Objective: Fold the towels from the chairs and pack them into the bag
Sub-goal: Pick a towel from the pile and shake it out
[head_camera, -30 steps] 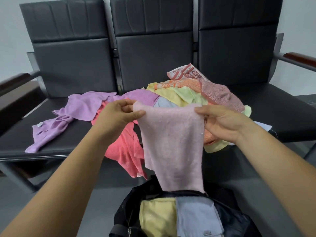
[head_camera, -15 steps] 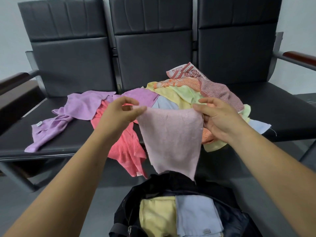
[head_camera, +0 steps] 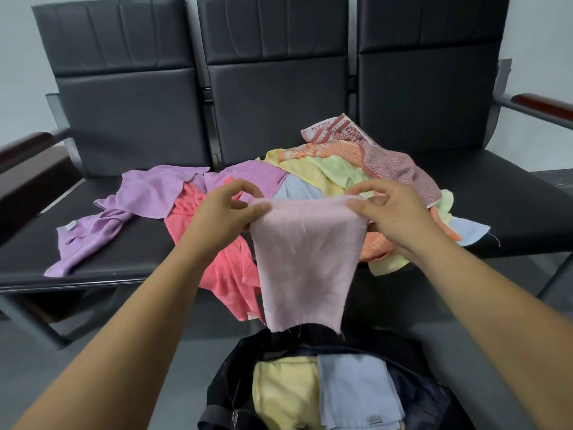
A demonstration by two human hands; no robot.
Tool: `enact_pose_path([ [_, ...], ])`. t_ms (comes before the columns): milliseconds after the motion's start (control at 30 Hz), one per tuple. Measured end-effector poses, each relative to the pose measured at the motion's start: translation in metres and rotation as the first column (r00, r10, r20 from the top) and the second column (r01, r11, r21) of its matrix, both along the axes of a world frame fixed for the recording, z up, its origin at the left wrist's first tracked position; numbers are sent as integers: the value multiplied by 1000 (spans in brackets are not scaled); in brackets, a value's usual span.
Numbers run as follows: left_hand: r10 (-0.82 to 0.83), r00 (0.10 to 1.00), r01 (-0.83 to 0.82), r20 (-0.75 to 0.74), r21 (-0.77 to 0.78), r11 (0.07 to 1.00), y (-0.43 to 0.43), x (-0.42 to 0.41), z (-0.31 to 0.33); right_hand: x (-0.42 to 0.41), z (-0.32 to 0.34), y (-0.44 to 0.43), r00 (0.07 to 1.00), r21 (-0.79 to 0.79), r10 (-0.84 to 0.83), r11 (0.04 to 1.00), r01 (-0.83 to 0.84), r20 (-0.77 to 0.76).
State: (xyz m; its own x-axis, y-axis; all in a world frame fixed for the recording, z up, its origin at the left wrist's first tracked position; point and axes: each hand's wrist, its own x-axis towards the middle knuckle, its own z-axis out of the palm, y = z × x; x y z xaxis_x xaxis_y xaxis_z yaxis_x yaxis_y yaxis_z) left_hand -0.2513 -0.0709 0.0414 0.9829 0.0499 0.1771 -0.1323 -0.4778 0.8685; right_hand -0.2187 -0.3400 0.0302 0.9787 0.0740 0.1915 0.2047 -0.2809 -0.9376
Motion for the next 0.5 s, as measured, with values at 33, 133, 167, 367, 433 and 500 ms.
enact_pose_path([
  [33, 16, 1000, -16, 3, -77, 997, 0, 0, 0, 0, 1, -1, 999, 67, -5, 998, 7, -36],
  [133, 52, 998, -49, 24, -122, 991, 0, -2, -1, 2, 0, -1, 996, 149, 3, 989, 10, -91],
  [167, 56, 998, -54, 33, -65, 996, 0, -2, -1, 3, 0, -1, 996, 142, 7, 990, 6, -93],
  [367, 68, 985, -120, 156, 353, 928, 1, 2, -7, 2, 2, -9, 997, -321, 30, 947, -6, 69],
  [433, 63, 982, -120, 180, 325, 938, -2, 3, -10, 2, 3, -9, 993, -364, 31, 931, 12, 113],
  [500, -6, 986, -38, 167, 257, 966, -6, 2, -10, 1, 5, -9, 989, -337, 64, 941, -15, 135],
])
